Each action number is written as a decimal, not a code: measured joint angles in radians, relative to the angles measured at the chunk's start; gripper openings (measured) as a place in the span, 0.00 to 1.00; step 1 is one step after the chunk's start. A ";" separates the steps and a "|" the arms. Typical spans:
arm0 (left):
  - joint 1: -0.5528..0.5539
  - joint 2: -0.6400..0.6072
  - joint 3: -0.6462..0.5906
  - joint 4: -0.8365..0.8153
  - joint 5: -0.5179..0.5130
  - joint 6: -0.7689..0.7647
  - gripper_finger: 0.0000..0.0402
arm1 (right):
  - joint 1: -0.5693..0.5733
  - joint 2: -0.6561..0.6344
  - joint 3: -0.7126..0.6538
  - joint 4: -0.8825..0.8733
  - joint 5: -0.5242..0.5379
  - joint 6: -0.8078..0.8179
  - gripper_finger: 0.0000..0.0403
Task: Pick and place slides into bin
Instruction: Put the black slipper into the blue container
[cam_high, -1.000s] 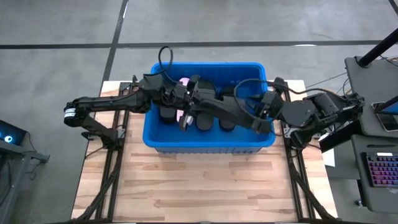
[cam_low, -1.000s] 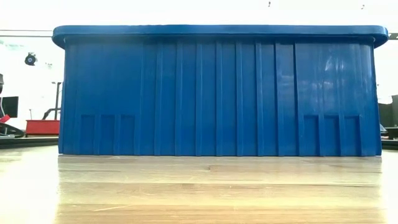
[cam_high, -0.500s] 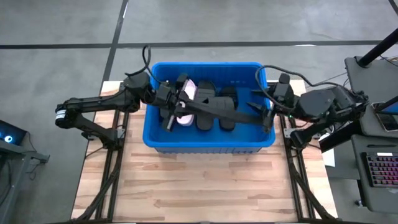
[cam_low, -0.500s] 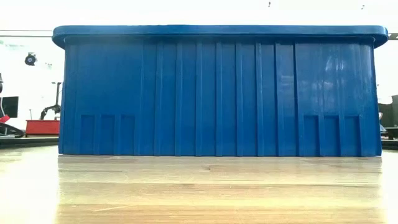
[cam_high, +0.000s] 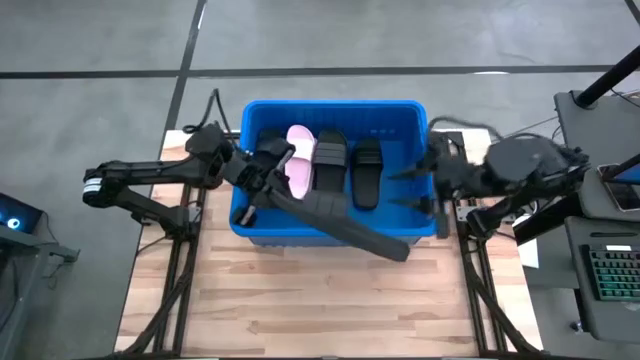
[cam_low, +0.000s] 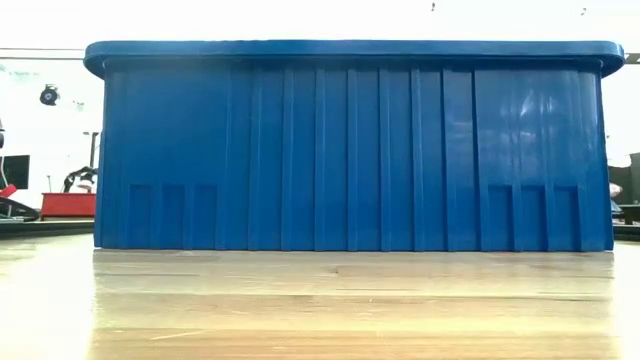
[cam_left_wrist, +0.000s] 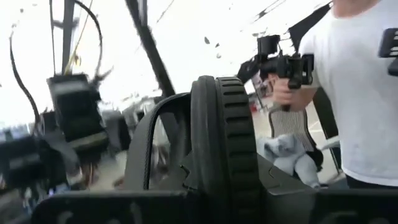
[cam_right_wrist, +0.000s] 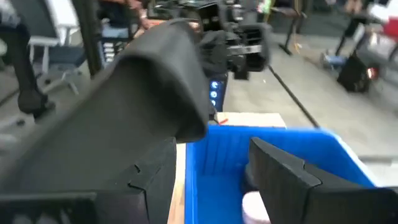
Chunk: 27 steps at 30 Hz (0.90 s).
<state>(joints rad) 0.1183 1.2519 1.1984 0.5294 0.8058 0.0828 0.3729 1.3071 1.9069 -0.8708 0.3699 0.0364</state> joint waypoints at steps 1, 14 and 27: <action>-0.002 0.004 -0.004 0.027 0.005 0.000 0.07 | 0.000 0.016 -0.001 0.023 -0.005 -0.038 0.47; -0.012 0.047 -0.018 0.158 0.023 -0.078 0.07 | -0.071 0.170 0.079 0.134 -0.022 -0.239 0.46; -0.018 0.064 -0.020 0.170 0.051 -0.104 0.07 | -0.158 0.237 0.104 0.171 -0.237 -0.330 0.35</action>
<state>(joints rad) 0.1008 1.3163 1.1786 0.6997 0.8566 -0.0213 0.2152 1.5440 2.0109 -0.6994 0.1328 -0.2934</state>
